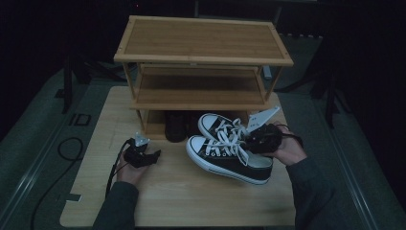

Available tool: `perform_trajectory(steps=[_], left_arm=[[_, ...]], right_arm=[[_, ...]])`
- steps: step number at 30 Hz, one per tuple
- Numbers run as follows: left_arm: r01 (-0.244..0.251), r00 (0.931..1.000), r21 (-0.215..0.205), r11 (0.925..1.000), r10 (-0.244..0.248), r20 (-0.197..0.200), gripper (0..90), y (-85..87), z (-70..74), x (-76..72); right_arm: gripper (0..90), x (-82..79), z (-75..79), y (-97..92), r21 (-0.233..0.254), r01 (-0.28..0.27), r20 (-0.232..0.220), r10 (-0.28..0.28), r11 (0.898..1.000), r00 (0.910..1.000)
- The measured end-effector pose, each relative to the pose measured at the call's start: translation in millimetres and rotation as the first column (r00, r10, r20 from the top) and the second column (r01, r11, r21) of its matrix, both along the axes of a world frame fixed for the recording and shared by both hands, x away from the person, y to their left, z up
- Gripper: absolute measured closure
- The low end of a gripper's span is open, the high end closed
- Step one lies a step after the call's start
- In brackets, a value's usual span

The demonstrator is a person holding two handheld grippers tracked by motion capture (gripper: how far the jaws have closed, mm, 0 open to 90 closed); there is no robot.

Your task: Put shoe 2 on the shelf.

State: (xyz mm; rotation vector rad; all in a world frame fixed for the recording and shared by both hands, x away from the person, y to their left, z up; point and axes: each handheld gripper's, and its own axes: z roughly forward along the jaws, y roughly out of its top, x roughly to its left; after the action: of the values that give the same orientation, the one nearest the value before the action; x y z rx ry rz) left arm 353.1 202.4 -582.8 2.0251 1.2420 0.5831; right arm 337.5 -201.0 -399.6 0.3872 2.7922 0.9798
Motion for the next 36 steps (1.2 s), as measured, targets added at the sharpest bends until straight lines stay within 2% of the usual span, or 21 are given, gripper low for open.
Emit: perform_trajectory(steps=[8,13,19,28,32,36], left_arm=[[0.002,1.0,0.002,1.0,-0.002,0.0,35.6,0.2,0.1,0.0],[0.002,1.0,0.003,1.0,-0.002,-0.002,35.6,0.2,0.3,-0.1],[0.003,1.0,0.004,1.0,-0.003,-0.003,35.6,0.2,0.3,-0.3],[0.003,1.0,0.003,1.0,-0.003,-0.003,35.6,0.2,0.4,-0.3],[0.003,1.0,0.003,1.0,-0.003,-0.002,35.6,0.2,0.3,-0.3],[0.003,1.0,0.003,1.0,-0.003,-0.002,35.6,0.2,0.3,-0.3]], right_arm=[[84.8,3.3,16.2,9.2,0.059,-0.028,0.003,0.028,0.998,0.9996],[84.8,5.1,26.5,13.5,0.055,-0.033,0.024,0.032,0.998,0.9992],[84.7,15.6,39.9,17.7,0.052,-0.007,0.028,0.006,0.999,0.9996],[84.7,35.4,55.9,16.6,0.07,0.092,0.035,-0.094,0.993,0.9949],[84.7,45.2,58.6,18.0,0.069,0.134,0.033,-0.136,0.989,0.9901],[84.7,56.1,58.7,19.7,0.085,0.184,0.025,-0.186,0.979,0.9822]])
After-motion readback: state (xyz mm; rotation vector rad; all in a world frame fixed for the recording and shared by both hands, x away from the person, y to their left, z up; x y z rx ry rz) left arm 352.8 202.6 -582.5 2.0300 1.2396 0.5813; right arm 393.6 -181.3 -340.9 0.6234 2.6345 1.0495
